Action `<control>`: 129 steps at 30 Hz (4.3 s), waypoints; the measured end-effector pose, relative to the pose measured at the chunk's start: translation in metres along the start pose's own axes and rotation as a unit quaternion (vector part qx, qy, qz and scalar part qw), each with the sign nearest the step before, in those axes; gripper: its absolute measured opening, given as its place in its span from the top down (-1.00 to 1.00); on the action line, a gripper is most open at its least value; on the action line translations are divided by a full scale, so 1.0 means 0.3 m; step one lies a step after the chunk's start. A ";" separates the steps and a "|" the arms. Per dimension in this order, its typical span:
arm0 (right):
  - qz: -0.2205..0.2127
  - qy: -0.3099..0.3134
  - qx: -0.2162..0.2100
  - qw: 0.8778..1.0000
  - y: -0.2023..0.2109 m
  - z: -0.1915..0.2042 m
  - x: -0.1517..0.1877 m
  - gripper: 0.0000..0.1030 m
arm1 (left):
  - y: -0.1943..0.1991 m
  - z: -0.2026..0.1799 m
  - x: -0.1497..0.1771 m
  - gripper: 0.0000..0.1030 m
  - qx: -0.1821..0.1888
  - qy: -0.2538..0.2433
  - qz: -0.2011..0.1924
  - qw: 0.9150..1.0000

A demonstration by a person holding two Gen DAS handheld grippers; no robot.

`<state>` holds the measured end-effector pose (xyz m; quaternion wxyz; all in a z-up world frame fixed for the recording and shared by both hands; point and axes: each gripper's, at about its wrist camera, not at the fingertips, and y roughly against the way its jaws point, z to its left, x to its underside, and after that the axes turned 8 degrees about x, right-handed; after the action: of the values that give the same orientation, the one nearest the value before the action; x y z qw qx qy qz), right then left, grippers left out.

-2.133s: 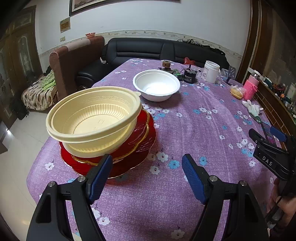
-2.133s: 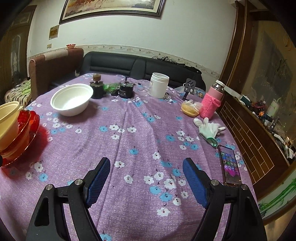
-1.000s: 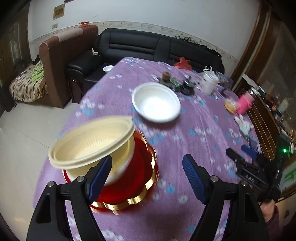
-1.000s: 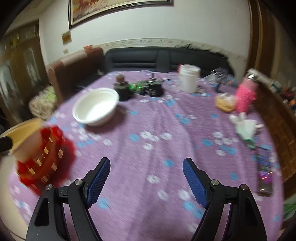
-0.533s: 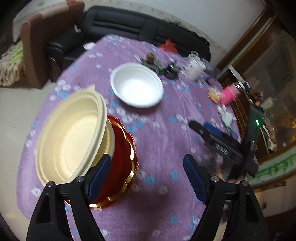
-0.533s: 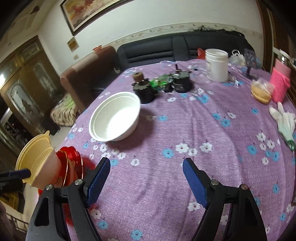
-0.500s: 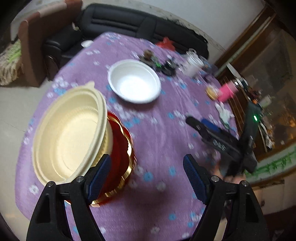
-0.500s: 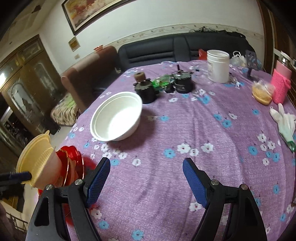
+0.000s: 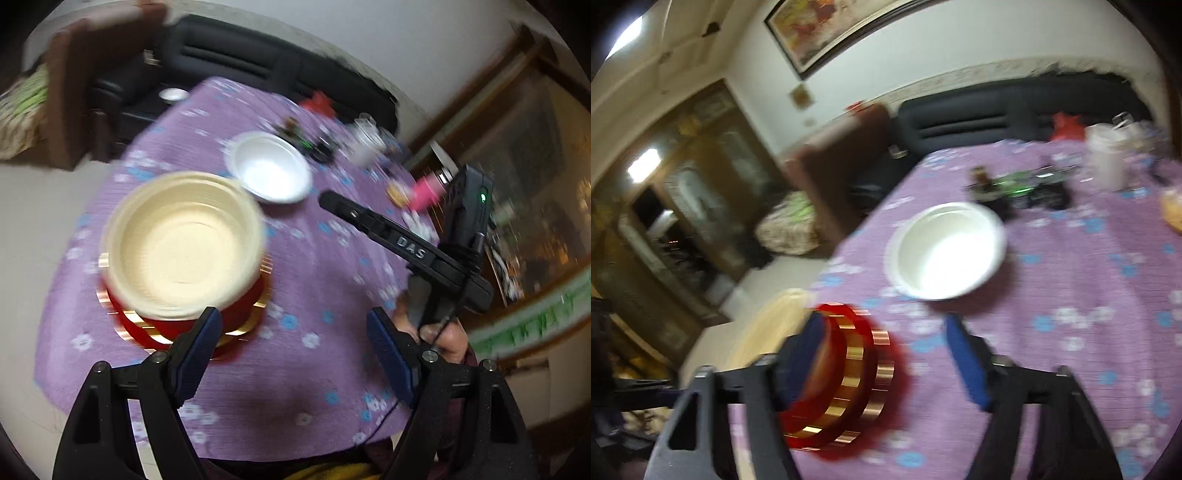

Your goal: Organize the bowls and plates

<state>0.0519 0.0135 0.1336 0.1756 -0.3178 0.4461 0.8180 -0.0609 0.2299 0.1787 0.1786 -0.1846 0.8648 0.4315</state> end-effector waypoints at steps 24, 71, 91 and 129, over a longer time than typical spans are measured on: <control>0.054 0.003 -0.037 0.998 -0.134 0.091 0.046 0.36 | 0.074 0.188 -0.011 -0.56 -0.059 0.037 -0.046 0.996; -0.011 -0.123 0.018 0.992 0.064 -0.219 -0.104 0.70 | -0.406 -0.162 -0.339 0.11 -0.182 -0.047 0.100 0.977; 0.057 -0.024 0.030 0.998 -0.139 0.242 0.035 0.66 | -0.125 0.205 -0.127 0.11 -0.167 0.029 0.045 0.984; -0.051 0.040 0.082 0.995 0.078 0.208 0.190 -0.48 | 0.141 0.168 0.100 -0.55 -0.222 0.000 -0.223 0.949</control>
<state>-0.0262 0.0535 0.1344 0.2246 -0.3568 0.5020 0.7552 -0.0995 0.2897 0.1651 0.2242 -0.4079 0.6838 0.5620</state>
